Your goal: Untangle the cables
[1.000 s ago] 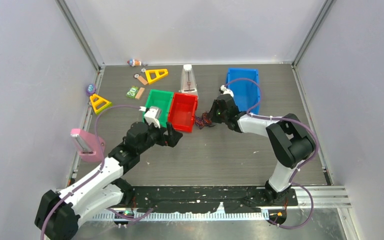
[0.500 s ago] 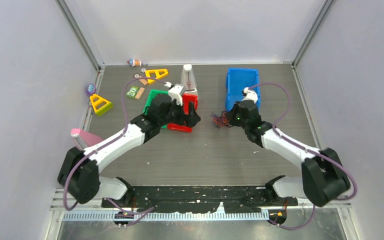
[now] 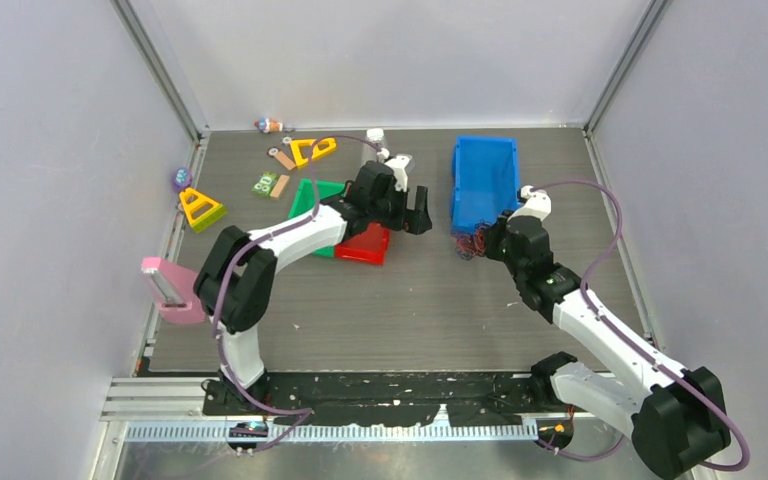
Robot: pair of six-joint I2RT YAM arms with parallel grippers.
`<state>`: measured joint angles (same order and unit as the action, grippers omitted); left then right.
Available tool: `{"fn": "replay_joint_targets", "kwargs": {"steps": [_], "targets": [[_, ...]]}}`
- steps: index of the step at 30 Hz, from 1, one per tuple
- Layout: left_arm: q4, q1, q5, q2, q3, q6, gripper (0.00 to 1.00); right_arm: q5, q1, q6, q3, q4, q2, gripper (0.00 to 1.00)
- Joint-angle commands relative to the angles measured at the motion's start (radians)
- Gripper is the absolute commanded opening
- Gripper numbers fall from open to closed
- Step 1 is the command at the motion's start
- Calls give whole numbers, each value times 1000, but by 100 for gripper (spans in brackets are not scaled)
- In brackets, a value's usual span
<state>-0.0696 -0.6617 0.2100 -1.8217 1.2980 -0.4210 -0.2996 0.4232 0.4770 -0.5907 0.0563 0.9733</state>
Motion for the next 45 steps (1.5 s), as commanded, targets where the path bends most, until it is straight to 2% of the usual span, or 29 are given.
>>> {"fn": "replay_joint_targets", "kwargs": {"steps": [1,8,13,16,19,23,27,33,37,41,45], "targets": [[-92,24,-96,-75,93,-12,91,-50,-5,-20,2,1,-43,5],[-146,118,-242,-125,157,-6,94,-46,-4,-25,18,6,-55,6],[-204,191,-235,-186,261,1,94,-16,-4,-19,27,2,-36,6],[-215,193,-159,-167,283,30,93,38,-4,-37,30,-13,-26,6],[-113,159,-121,-57,171,53,93,167,-4,-67,33,-68,-7,5],[-68,116,-111,103,33,60,93,319,-3,-77,-10,-125,72,6],[12,99,-36,237,-139,52,92,466,7,-81,-43,-196,159,5],[253,91,118,403,-453,67,88,585,27,-43,-38,-295,199,5],[401,83,226,420,-595,63,88,638,34,-8,-17,-339,209,5],[550,59,343,362,-632,1,89,668,45,26,9,-393,215,6],[644,33,372,307,-640,-46,91,664,66,46,23,-421,225,5]]}}
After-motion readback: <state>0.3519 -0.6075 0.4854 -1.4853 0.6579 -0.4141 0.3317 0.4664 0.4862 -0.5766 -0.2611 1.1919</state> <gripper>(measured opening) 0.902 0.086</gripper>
